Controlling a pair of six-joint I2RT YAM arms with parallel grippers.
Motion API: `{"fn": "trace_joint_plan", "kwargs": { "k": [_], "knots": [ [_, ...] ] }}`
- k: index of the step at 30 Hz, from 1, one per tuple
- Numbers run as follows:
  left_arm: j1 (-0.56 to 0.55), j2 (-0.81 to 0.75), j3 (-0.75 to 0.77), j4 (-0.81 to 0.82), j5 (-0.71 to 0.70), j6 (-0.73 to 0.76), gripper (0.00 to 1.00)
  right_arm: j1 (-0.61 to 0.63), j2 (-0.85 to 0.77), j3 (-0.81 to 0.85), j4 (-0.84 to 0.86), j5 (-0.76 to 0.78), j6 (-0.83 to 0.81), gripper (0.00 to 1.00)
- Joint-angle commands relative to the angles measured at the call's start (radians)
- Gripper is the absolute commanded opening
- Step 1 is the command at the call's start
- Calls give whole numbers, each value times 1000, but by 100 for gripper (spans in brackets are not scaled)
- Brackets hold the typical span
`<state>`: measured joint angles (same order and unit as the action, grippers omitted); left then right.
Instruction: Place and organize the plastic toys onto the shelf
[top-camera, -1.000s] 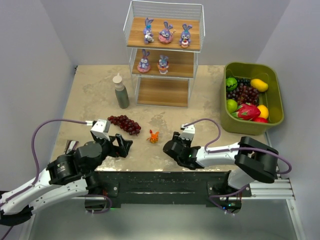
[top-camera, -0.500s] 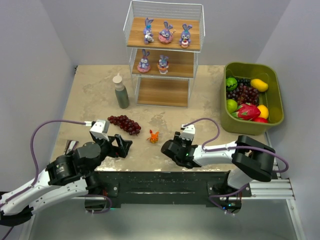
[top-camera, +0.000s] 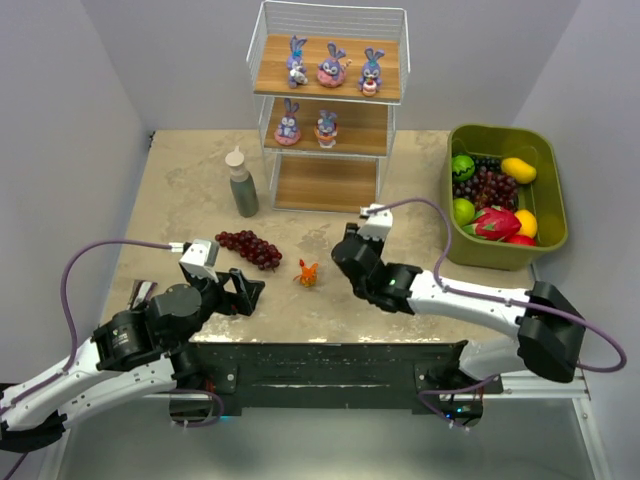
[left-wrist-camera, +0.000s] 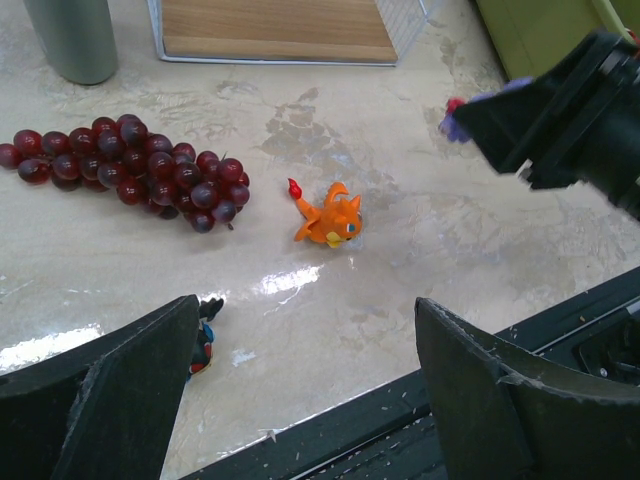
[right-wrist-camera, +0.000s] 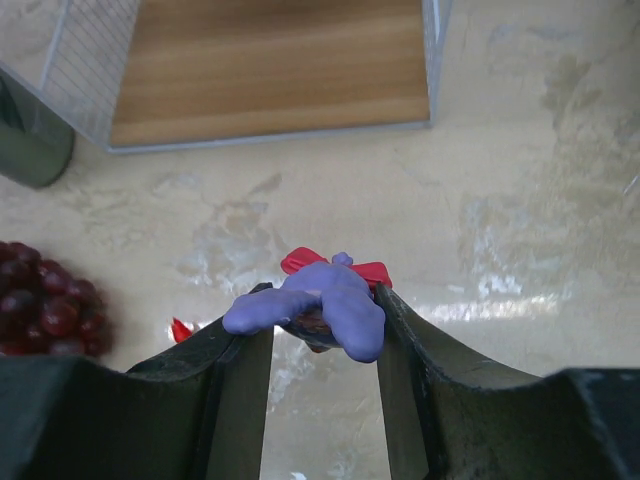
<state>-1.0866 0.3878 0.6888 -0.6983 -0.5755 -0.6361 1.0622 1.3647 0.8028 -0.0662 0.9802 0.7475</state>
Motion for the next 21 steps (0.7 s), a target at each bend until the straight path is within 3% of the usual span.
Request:
{"fn": "trace_joint_plan", "kwargs": {
  "k": [1, 9, 21],
  "knots": [
    [1, 3, -6, 25, -4, -19, 93, -80, -58, 162, 26, -96, -250, 0],
    [1, 36, -5, 22, -3, -17, 93, -200, 13, 447, -10, -179, -447, 0],
    [1, 43, -3, 19, -6, -24, 93, -329, 212, 726, -17, -255, -553, 0]
  ]
}}
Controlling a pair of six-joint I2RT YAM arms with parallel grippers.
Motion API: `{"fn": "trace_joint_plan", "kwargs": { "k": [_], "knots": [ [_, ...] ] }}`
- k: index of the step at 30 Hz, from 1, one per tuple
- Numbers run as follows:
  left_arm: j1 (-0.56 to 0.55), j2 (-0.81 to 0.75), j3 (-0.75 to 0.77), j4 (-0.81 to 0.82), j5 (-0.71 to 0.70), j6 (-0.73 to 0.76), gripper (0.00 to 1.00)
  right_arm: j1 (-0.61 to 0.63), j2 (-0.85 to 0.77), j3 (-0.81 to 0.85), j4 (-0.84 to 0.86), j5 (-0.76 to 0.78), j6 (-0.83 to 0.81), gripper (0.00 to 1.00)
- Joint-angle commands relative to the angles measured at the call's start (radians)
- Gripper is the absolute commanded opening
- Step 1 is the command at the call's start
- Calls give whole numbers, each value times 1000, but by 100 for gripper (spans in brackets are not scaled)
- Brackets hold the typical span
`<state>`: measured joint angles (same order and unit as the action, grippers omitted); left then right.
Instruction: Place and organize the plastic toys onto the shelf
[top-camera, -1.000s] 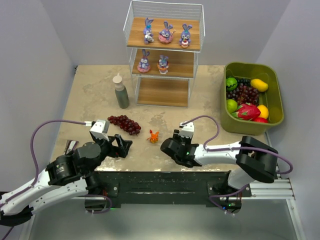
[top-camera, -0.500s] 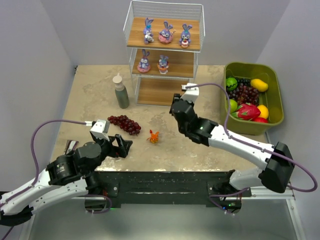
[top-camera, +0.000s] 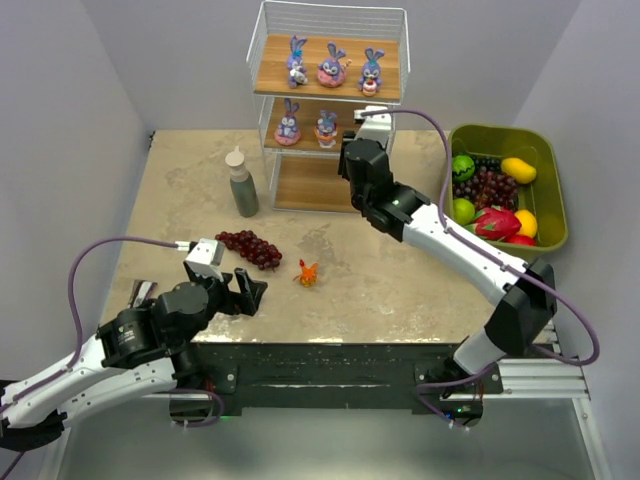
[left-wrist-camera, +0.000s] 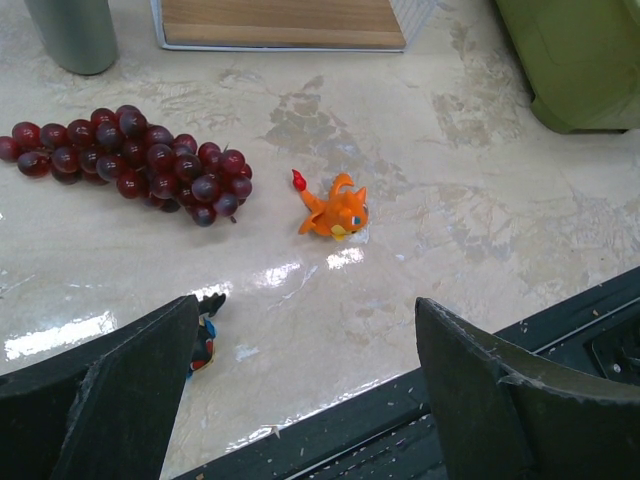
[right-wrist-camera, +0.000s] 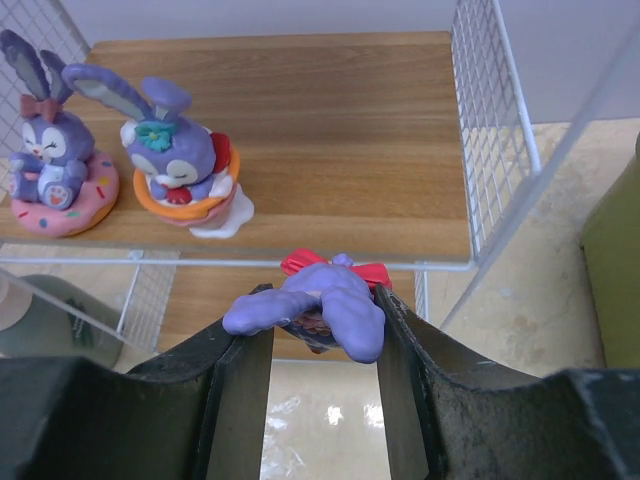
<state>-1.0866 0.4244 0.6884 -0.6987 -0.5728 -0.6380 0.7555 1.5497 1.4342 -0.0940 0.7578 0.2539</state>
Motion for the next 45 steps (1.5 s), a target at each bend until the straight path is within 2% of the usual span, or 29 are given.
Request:
{"fn": "trace_joint_plan", "kwargs": {
  "k": [1, 15, 20, 34, 37, 45],
  "knots": [
    [1, 8, -3, 19, -9, -22, 93, -27, 45, 104, 10, -34, -61, 0],
    [1, 24, -3, 18, -10, -22, 94, -84, 118, 175, -1, -52, -54, 0],
    [1, 30, -3, 19, -10, -22, 94, -105, 136, 184, -7, -86, -45, 6],
    [1, 42, -3, 18, -10, -22, 94, -143, 159, 207, -62, -130, -10, 10],
    [1, 43, -3, 19, -10, -22, 94, -148, 173, 222, -76, -129, -4, 13],
    [1, 50, -3, 18, -10, -25, 94, -162, 200, 265, -119, -127, 15, 29]
  ]
}}
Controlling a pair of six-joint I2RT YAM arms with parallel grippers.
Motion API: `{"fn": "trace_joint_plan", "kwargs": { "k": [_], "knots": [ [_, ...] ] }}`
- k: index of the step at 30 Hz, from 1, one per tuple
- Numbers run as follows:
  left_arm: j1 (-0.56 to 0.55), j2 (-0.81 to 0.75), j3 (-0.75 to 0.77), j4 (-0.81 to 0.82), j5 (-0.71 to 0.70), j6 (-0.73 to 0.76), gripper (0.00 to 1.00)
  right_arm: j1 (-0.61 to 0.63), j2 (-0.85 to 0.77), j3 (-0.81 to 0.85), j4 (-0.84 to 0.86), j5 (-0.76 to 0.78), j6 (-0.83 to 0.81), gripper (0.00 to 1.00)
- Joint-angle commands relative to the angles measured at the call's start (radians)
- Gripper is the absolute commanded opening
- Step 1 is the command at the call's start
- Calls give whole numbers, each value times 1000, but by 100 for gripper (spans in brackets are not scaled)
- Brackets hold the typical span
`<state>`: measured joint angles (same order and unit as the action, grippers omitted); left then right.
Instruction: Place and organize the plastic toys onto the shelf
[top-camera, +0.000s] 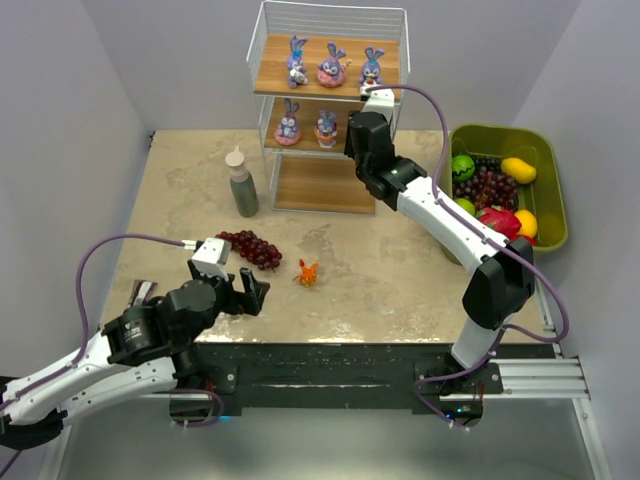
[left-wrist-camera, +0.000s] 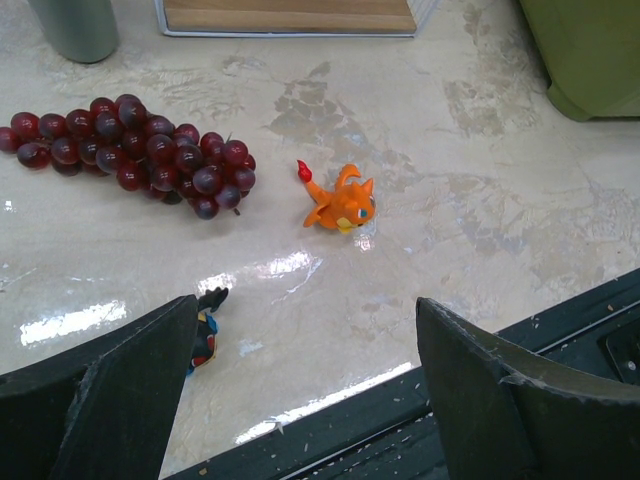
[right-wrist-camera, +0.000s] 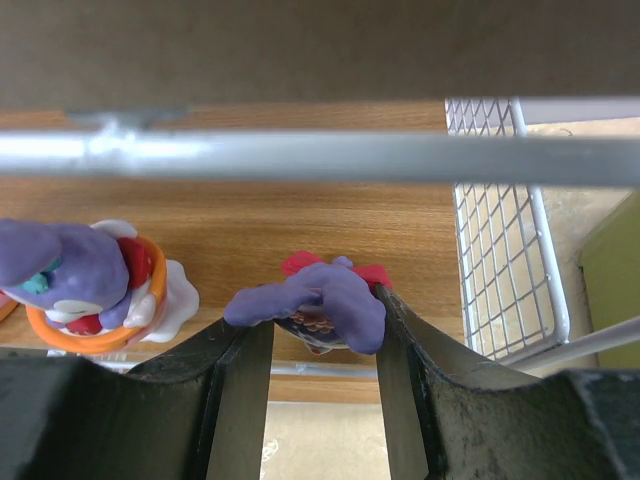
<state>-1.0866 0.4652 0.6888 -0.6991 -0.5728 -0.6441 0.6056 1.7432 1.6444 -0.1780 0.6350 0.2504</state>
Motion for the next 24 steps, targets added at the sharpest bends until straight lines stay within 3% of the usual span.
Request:
{"fn": "trace_joint_plan", "kwargs": {
  "k": [1, 16, 24],
  "knots": [
    [1, 9, -3, 18, -10, -17, 94, -12, 10, 61, -38, -6, 20, 31],
    [1, 12, -3, 18, -10, -20, 94, -32, 15, 84, -67, -29, 43, 48],
    [1, 13, -3, 18, -12, -20, 94, -46, 7, 101, -107, -81, 79, 49]
  ]
}}
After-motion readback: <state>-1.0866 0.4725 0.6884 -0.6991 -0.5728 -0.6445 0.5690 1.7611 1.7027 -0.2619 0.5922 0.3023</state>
